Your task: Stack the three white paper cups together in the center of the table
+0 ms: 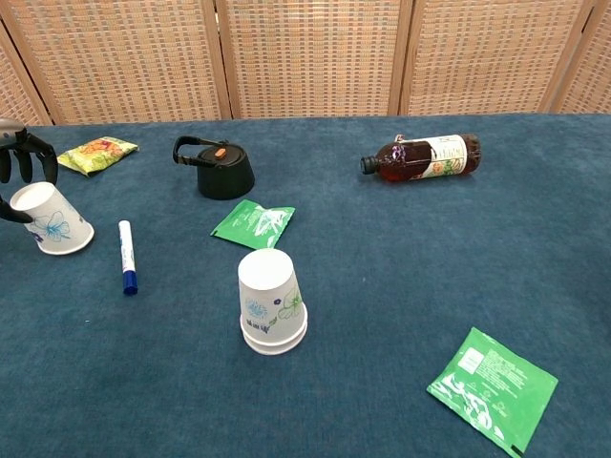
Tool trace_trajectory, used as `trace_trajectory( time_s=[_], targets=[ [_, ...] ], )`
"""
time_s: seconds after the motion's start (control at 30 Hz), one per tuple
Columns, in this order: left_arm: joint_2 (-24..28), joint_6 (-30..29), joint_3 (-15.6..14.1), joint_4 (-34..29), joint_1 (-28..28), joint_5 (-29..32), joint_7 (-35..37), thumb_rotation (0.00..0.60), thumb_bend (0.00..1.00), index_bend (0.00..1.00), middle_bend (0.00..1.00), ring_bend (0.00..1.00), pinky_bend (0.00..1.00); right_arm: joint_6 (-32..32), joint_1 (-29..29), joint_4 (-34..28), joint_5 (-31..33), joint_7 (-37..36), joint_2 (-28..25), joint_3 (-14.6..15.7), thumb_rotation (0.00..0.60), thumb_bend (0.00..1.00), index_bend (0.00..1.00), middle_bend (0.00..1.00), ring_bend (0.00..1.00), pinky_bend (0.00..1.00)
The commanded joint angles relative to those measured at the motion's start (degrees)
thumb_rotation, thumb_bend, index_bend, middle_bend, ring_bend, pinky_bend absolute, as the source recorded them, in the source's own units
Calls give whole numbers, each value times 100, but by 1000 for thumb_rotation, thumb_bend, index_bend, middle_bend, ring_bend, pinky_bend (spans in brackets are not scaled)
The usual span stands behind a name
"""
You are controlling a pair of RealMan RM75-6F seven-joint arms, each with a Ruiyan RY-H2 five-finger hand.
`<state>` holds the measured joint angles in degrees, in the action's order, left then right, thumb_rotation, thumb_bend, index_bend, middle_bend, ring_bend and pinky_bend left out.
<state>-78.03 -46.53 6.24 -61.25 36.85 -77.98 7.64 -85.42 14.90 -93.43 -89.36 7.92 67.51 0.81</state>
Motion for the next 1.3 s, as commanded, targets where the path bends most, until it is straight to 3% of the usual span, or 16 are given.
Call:
trace_trajectory(
  time_s=[0.03, 0.27, 0.4, 0.53, 0.73, 1.03, 1.3],
  targets=[
    [94, -77, 29, -126, -9, 7, 52, 600, 196, 552, 379, 401, 438, 6, -16, -1, -20, -7, -1, -18, 600, 0, 33, 63, 8, 0],
    [595, -459, 124, -890, -24, -191, 178, 600, 192, 544, 379, 400, 438, -9, -64, -24, -75, -49, -27, -72, 600, 0, 33, 63, 7, 0],
    [1511, -659, 261, -2611, 143, -639, 274, 600, 193, 542, 379, 401, 438, -12, -91, -47, -91, -102, -54, -124, 600, 0, 34, 63, 8, 0],
    [2026, -266, 373, -3918, 428, -614, 244, 600, 194, 542, 379, 401, 438, -9, -115, -67, -102, -109, -68, -174, 600, 0, 34, 63, 8, 0],
    [2172, 287, 597, -4884, 957, -125, -603, 600, 195, 542, 379, 400, 438, -33, -168, -75, -98, -159, -104, -241, 600, 0, 35, 66, 8, 0],
    [1651, 435, 520, -5283, 1704, 1361, -2752, 600, 198, 542, 379, 401, 438, -34, -227, -63, -105, -232, -138, -309, 600, 0, 35, 69, 8, 0],
    [1159, 273, 372, -5277, 2100, 2176, -3367, 600, 198, 542, 380, 401, 438, -19, -255, -73, -124, -272, -160, -348, 600, 0, 35, 69, 8, 0]
  ],
)
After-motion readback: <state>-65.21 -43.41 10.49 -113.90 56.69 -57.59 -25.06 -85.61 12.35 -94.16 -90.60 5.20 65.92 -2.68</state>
